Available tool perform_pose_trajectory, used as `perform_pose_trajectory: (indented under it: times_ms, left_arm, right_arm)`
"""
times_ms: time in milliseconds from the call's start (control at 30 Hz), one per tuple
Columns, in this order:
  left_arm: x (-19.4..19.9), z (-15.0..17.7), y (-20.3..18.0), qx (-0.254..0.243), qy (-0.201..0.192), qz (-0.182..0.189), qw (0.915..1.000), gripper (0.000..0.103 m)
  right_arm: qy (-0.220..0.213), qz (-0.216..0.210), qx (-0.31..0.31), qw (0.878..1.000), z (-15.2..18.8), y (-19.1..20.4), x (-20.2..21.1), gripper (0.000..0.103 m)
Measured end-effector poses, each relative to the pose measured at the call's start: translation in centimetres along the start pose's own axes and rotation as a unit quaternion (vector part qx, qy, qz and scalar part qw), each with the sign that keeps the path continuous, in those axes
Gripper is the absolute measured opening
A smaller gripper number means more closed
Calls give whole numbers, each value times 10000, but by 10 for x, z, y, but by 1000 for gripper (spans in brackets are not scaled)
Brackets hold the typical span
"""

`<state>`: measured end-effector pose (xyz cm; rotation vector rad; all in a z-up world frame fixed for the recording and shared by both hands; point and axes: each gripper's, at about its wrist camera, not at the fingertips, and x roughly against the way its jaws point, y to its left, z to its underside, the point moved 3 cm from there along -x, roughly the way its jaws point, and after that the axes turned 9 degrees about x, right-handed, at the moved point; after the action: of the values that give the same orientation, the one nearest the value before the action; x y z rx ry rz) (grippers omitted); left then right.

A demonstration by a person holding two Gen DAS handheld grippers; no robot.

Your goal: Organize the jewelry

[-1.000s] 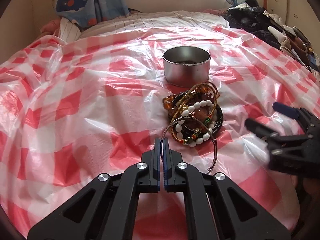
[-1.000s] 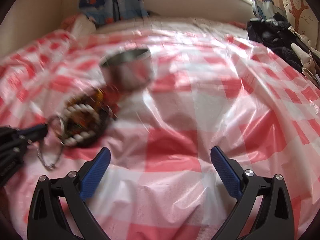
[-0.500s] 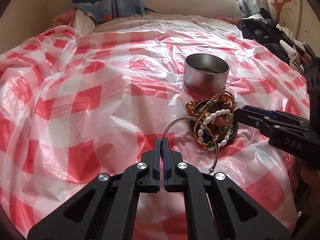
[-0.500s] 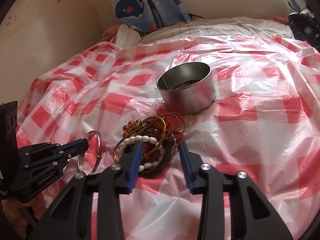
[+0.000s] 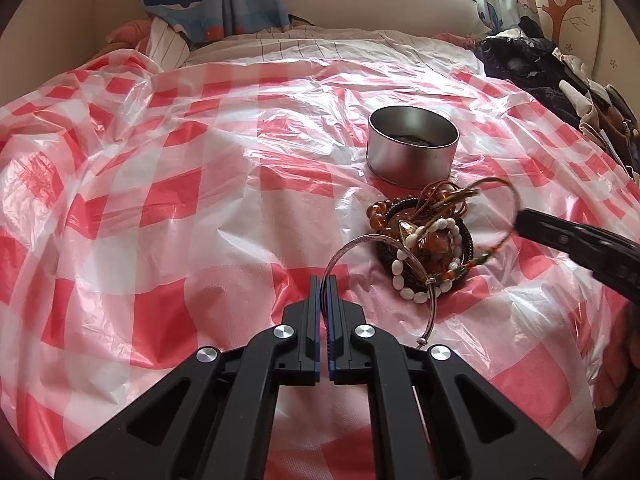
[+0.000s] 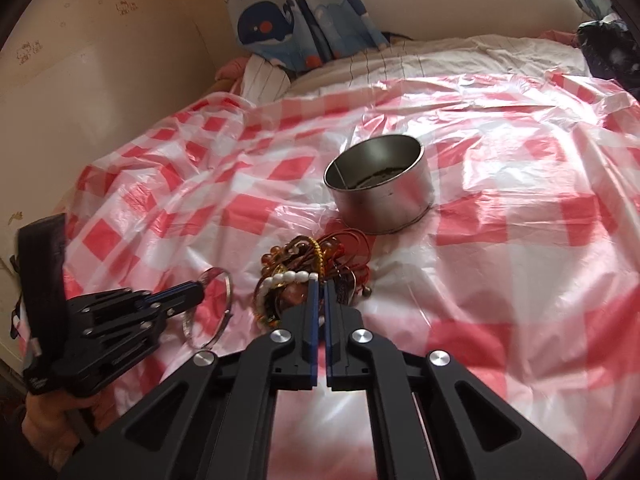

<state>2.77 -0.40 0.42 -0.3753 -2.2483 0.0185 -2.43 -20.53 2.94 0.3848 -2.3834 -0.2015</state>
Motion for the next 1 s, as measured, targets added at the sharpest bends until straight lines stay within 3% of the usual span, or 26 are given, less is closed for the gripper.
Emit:
perform_pose_trajectory:
  times_ms: [200,433,533,600,667,700,733,867,1000]
  left_arm:
    - [5,0,-7,-44,-60,101,9999,2]
    - [19,-18,-13,144,-230,442,9987,2]
    - [19,-25,-17,56,-255,407,9988,2]
    - [16,-23,-16,20,-226,376,9990,2]
    - [10,-19,-15,23,-157,351,9993,2]
    - [8,-18,-14,33,-128,349,9993,2]
    - [6,-16,-14,33,-107,348,9993,2]
    - [5,-16,-15,28,-119,380,9992,2]
    - [6,-17,-15,55,-126,374,9992,2]
  right_arm:
    - [-93,16,-225,9997,11,-13,29,1]
    - [-533,15,59,9986,-24,-7,48,1]
    - [-246,-3,178,9995,-29,-9,42,1]
    - [103,224,315,9992,-19,-14,35,2]
    - [361,426,231,9982,-4,-23,26,34]
    - [400,584,175,9973,2,-29,23,60]
    - [471,682,133,9965,5,-33,20,61]
    - [892,881,186,9919,14,-40,-8,57]
    - [1353,945,736,9835,27,-22,-29,9]
